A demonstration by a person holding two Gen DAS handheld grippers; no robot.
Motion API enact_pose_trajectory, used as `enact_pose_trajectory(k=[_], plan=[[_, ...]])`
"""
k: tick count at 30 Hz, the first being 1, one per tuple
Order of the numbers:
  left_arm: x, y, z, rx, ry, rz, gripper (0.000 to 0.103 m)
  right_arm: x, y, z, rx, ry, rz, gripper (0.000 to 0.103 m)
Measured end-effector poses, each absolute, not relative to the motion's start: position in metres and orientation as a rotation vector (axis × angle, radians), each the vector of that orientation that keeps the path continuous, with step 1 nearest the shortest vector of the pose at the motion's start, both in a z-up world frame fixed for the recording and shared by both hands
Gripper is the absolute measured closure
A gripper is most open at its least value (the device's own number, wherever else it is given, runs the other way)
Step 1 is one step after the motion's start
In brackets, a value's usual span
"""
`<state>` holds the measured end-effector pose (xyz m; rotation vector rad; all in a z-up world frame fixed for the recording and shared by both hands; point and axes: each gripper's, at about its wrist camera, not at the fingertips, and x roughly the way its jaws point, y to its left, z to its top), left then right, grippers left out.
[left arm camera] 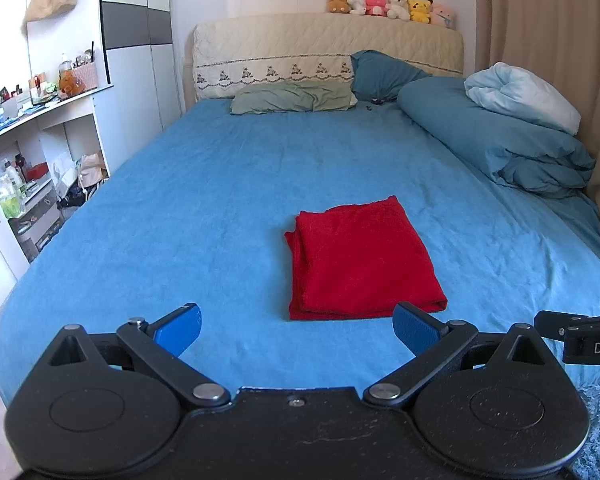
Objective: Fold small clothes
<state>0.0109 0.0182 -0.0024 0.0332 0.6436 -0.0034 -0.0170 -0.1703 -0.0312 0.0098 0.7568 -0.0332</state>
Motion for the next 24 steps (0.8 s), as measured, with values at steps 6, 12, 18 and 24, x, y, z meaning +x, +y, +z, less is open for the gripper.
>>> enact_pose_trajectory(k=[6, 12, 18, 24], plan=[[0.01, 0.019, 0.0, 0.031, 0.641, -0.006, 0.0, -0.018, -0.168, -0.033, 0.01, 0.754, -0.034, 0.0], [0.01, 0.019, 0.0, 0.034, 0.638, -0.005, 0.0, -0.019, -0.165, -0.033, 0.006, 0.753, -0.033, 0.0], [0.01, 0.018, 0.0, 0.039, 0.636, -0.004, 0.0, -0.02, -0.162, -0.034, 0.006, 0.752, -0.035, 0.0], [0.01, 0.019, 0.0, 0.033, 0.641, -0.008, 0.0, -0.021, -0.159, -0.033, 0.008, 0.749, -0.034, 0.0]])
